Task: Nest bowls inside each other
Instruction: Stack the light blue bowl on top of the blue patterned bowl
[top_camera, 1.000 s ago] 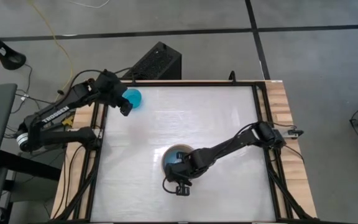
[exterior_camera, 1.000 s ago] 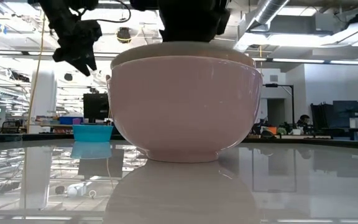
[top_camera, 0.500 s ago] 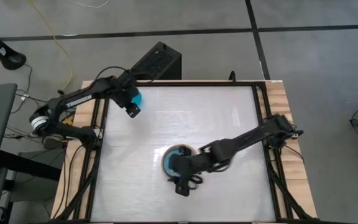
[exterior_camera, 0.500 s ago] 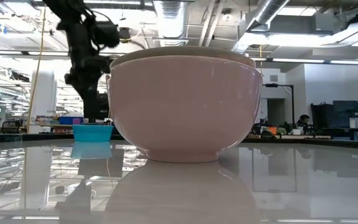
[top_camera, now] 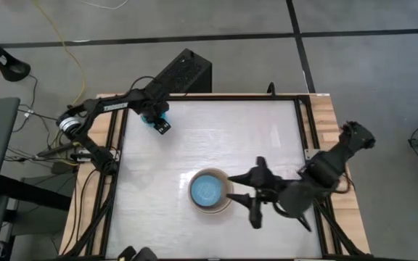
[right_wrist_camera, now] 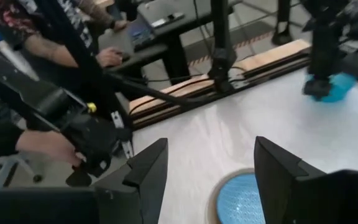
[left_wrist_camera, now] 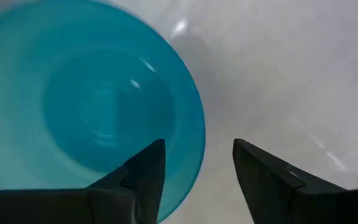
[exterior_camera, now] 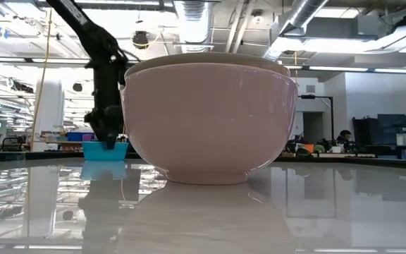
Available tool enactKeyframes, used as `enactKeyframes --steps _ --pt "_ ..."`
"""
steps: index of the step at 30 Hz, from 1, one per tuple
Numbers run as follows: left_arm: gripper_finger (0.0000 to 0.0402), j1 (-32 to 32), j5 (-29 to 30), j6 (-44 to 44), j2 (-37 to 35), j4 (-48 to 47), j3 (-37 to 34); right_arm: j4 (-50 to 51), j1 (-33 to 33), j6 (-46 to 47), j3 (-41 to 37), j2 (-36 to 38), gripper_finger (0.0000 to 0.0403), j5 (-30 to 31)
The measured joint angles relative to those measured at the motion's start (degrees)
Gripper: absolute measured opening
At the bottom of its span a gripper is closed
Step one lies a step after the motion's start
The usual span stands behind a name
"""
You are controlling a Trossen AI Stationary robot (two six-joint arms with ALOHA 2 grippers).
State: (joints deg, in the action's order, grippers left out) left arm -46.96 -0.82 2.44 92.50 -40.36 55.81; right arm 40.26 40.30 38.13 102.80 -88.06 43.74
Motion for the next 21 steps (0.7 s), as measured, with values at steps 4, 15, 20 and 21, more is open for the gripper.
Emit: enactKeyframes --steps 4,15,20,21 --pt "0.0076 -0.3 -7.0 0.4 4.1 -1.5 0.0 3.9 3.7 3.6 0.0 1.5 0.0199 6.6" --pt "0.0000 8.0 -33.1 0.4 -6.8 -0.4 0.0 18.6 6.6 13.5 0.0 1.6 0.0193 14.2" --pt "0.0000 18.0 -36.7 -9.2 -18.7 5.7 0.0 28.8 6.5 22.4 0.0 1.5 0.0193 18.3" --pt "0.0000 20.6 -36.5 -11.5 -20.9 8.0 0.0 31.2 6.5 24.6 0.0 1.5 0.0193 18.7"
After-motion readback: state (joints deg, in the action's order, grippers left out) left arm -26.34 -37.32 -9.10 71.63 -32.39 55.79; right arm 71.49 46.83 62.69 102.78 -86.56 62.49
